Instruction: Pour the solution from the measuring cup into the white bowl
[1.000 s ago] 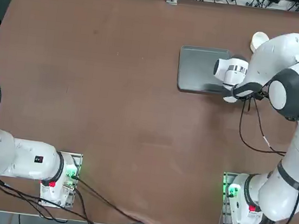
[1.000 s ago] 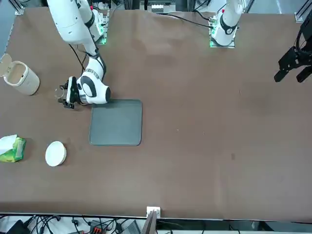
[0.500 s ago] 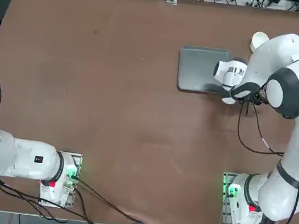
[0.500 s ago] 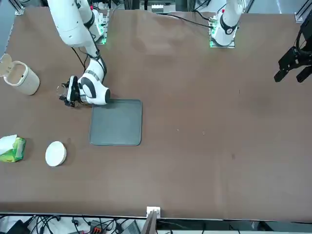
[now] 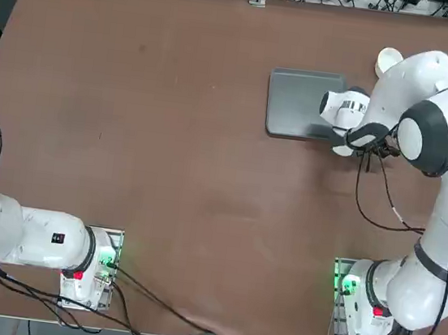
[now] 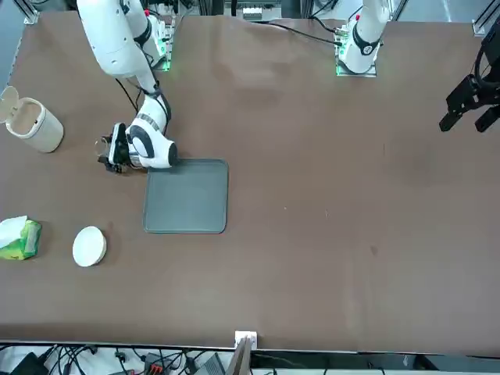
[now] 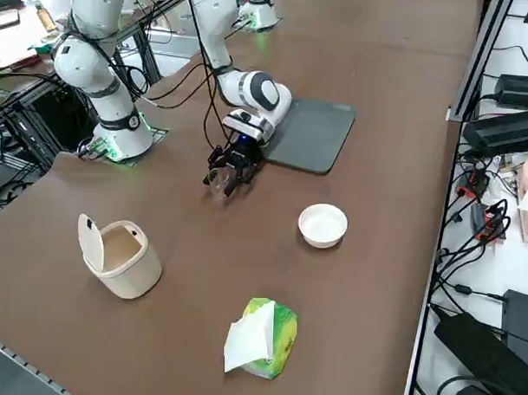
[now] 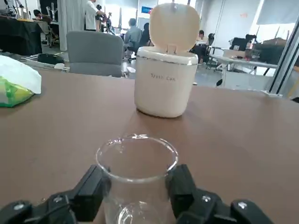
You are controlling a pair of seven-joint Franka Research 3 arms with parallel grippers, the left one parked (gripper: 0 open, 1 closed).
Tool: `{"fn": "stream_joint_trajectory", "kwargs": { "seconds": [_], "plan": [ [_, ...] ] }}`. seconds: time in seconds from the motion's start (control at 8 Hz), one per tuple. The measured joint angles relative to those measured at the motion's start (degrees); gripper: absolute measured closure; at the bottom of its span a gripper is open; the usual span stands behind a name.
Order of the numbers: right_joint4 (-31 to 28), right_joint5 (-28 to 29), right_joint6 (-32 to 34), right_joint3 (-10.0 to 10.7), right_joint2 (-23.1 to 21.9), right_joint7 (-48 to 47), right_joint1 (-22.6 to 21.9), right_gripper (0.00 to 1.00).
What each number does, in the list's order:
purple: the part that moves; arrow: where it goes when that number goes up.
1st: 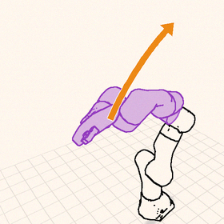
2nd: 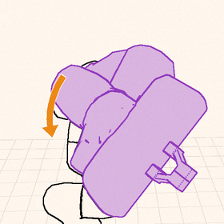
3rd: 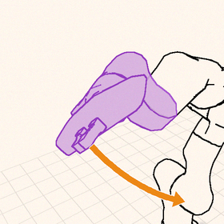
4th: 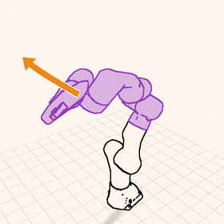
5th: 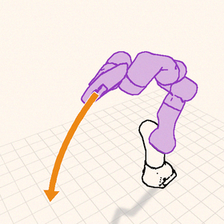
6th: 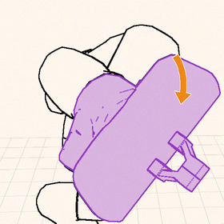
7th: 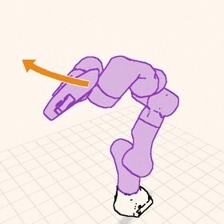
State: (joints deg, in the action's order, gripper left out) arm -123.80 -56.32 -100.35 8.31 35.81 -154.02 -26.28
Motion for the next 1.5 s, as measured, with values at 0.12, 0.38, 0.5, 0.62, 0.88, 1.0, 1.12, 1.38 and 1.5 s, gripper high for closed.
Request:
{"fn": "stream_joint_trajectory", "kwargs": {
  "seconds": [0.12, 0.38, 0.5, 0.62, 0.88, 1.0, 1.12, 1.38, 1.5],
  "plan": [
    [0.24, 0.0, -0.38, 0.02, 0.07, -0.47, 0.04, 0.22],
    [0.3, -0.01, -0.8, 0.06, 0.96, -0.85, 0.22, 0.13],
    [0.35, -0.02, -1.04, 0.09, 1.26, -0.86, 0.28, 0.01],
    [0.4, -0.03, -1.16, 0.11, 1.33, -0.86, 0.34, 0.01],
    [1.0, -0.08, -1.27, 0.12, 1.25, -0.27, 0.41, 0.01],
    [1.76, -0.05, -1.28, 0.12, 0.92, 0.99, 0.42, 0.01],
    [2.65, 0.39, -1.38, 0.12, 0.17, 3.28, 0.54, 0.01],
    [3.52, 4.79, -2.55, 0.13, -2.55, 10.4, 0.78, 0.01],
    [3.54, 7.24, -2.67, 0.03, -4.06, 13.11, 0.74, 0.01]
  ]
}}
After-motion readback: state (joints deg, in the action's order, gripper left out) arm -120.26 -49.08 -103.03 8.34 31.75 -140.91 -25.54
